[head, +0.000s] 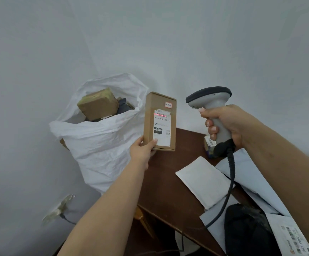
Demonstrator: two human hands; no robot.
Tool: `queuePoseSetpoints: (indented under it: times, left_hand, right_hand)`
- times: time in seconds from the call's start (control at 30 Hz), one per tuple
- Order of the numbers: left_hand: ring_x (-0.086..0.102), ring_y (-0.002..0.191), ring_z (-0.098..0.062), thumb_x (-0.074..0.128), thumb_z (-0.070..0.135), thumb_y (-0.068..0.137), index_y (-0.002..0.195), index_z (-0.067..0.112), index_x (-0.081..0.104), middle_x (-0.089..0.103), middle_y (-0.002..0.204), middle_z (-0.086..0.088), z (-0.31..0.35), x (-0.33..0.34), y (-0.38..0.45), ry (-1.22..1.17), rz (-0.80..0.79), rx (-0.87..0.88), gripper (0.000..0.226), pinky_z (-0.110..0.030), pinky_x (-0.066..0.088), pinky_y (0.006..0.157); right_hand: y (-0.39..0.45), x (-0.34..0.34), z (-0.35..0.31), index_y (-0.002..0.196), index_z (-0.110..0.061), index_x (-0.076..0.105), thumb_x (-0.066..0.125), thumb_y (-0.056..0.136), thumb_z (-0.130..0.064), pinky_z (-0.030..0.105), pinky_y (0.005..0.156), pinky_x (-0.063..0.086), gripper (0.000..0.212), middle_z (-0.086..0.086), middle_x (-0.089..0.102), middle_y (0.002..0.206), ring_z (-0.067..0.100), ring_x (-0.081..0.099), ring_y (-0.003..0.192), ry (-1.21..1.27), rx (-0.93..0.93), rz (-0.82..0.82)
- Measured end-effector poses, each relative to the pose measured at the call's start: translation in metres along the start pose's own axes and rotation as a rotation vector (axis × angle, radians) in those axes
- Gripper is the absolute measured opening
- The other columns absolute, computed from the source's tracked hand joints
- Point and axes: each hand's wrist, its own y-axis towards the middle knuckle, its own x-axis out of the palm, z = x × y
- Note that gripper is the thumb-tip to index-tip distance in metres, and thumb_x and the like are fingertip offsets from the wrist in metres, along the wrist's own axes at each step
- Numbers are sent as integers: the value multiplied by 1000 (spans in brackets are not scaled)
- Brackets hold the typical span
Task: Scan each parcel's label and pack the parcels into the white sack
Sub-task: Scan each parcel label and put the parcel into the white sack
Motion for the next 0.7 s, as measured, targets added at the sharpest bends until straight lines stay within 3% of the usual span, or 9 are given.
queuePoseSetpoints:
  times: [0.13,0.27,0.43,0.53,0.6,0.7]
  left_hand:
    - [68,80,-12,71,0,85,129,2,55,67,117,-13,5,-3,8,-10,-33,-11,47,-15,54,53]
    - [66,78,-11,70,-2,85,131,0,53,65,119,-16,13,-6,19,0,-48,-8,49,-13,52,51]
    - [67,85,-12,71,3,85,129,4,55,68,109,-7,24,-15,35,8,-92,11,47,-14,54,61]
    - [68,92,-15,71,8,87,128,7,57,68,114,-8,36,-22,45,17,-156,34,44,-18,56,69]
    - [68,99,-21,70,11,88,128,8,58,69,113,-7,53,-27,55,30,-189,90,42,-26,56,80]
    - [66,98,-22,70,14,89,131,8,55,66,109,-4,93,-43,85,-15,-135,238,45,-31,58,82]
  right_hand:
    - [8,7,-3,90,-10,56,68,91,-19,19,38,39,15,0,47,54,8,39,36,12,9,24]
    - [15,18,-5,89,-10,56,67,92,-19,19,38,39,14,0,47,54,8,39,37,14,1,43]
    - [27,39,-11,91,-10,57,67,91,-18,19,39,39,13,1,47,53,9,39,36,18,-41,71]
    - [34,57,-14,96,-8,58,67,91,-19,20,38,40,15,0,48,53,8,40,36,28,-66,86]
    - [42,69,-17,99,-7,58,68,91,-19,19,38,40,17,0,48,54,8,40,36,54,-82,94]
    - [55,87,-19,101,-8,57,68,91,-20,19,38,39,19,1,47,55,9,39,37,77,-101,88]
